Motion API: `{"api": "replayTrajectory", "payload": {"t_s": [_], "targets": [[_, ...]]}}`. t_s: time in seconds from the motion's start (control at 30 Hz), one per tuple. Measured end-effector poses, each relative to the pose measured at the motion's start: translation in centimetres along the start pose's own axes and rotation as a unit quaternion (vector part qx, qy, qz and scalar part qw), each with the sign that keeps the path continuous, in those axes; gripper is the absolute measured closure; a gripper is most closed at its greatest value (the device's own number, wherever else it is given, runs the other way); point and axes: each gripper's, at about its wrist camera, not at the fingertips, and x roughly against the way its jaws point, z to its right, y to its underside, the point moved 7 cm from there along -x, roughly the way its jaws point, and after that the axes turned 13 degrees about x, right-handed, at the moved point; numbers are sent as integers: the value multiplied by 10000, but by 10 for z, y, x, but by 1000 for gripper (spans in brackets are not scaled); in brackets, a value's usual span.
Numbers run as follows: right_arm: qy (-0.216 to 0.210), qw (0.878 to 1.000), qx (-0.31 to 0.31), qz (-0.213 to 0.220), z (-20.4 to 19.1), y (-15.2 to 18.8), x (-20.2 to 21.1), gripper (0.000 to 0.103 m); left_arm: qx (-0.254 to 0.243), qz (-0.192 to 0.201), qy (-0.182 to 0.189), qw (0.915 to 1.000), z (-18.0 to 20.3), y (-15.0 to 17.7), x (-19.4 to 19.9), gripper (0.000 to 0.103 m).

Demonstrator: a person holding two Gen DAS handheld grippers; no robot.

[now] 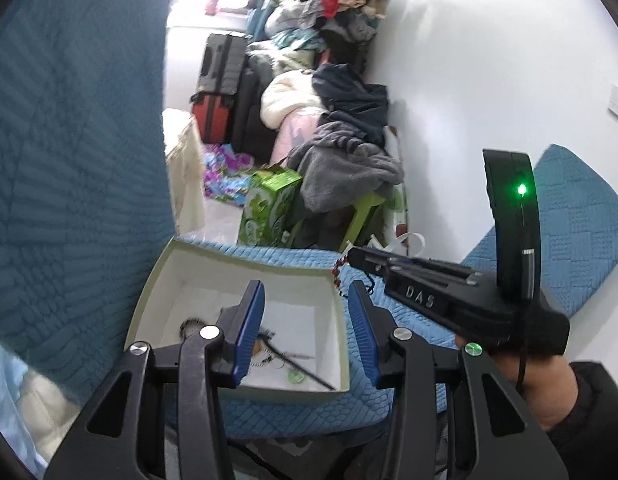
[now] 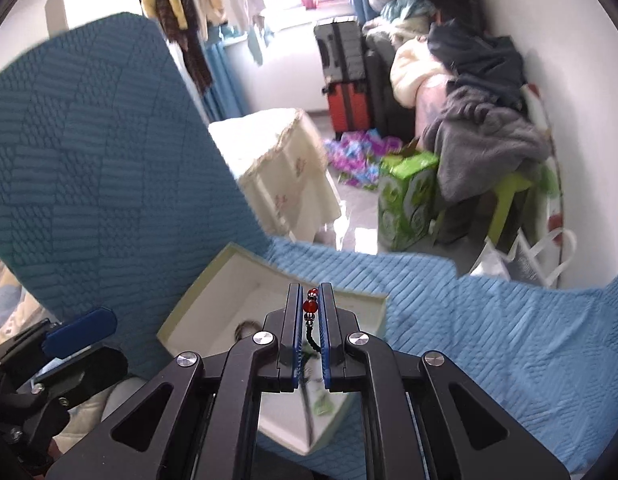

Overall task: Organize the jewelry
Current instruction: 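Carry the red bead bracelet into the green box and open the right tool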

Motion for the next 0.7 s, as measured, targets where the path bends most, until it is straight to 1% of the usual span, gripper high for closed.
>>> {"api": "replayTrajectory", "payload": {"t_s": [0.03,0.13,0.23,0.33,0.47,0.57,0.7], "targets": [[-32,10000,8,-61,-5,3,-6,97,44,-21,-5,10000,-2,1,0,59],[-112,9997,-28,-224,-16,15,-20,97,87,-104,-228,9996,-16,8,-6,59],[-131,9993,-36,-347,-21,25,-30,97,125,-157,-300,9993,-24,12,-10,59],[-96,9987,-97,-482,-20,36,-42,97,-24,-201,-592,9980,-32,20,-15,59],[-78,9978,-154,-639,-19,49,-55,97,5,-350,-580,9977,-34,30,-22,59],[-85,9972,-171,-725,-20,54,-59,97,-16,-389,-582,9975,-33,32,-24,59],[-273,9960,-258,-815,-19,55,-61,97,-39,-423,-634,9971,-31,29,-23,59]]}}
